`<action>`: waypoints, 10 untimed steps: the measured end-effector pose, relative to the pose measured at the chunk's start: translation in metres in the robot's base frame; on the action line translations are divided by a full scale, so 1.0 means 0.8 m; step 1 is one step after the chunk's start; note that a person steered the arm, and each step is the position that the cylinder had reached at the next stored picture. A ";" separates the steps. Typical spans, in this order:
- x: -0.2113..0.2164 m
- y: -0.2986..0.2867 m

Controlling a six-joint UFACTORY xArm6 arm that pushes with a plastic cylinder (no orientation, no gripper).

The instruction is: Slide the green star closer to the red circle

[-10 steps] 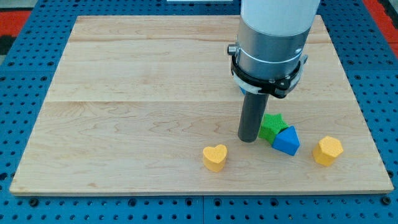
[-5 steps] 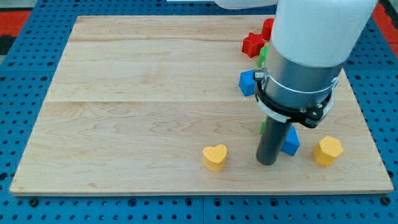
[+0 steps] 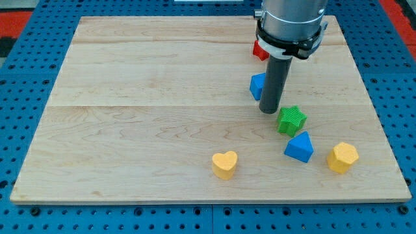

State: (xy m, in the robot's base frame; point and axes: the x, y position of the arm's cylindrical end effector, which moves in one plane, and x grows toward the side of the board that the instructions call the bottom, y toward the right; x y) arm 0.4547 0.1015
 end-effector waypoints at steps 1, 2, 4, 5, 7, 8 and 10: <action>0.017 -0.001; 0.019 0.003; 0.017 -0.006; 0.017 -0.005; 0.017 -0.009; 0.054 -0.009; 0.076 0.029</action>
State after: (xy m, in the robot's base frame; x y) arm 0.5156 0.1244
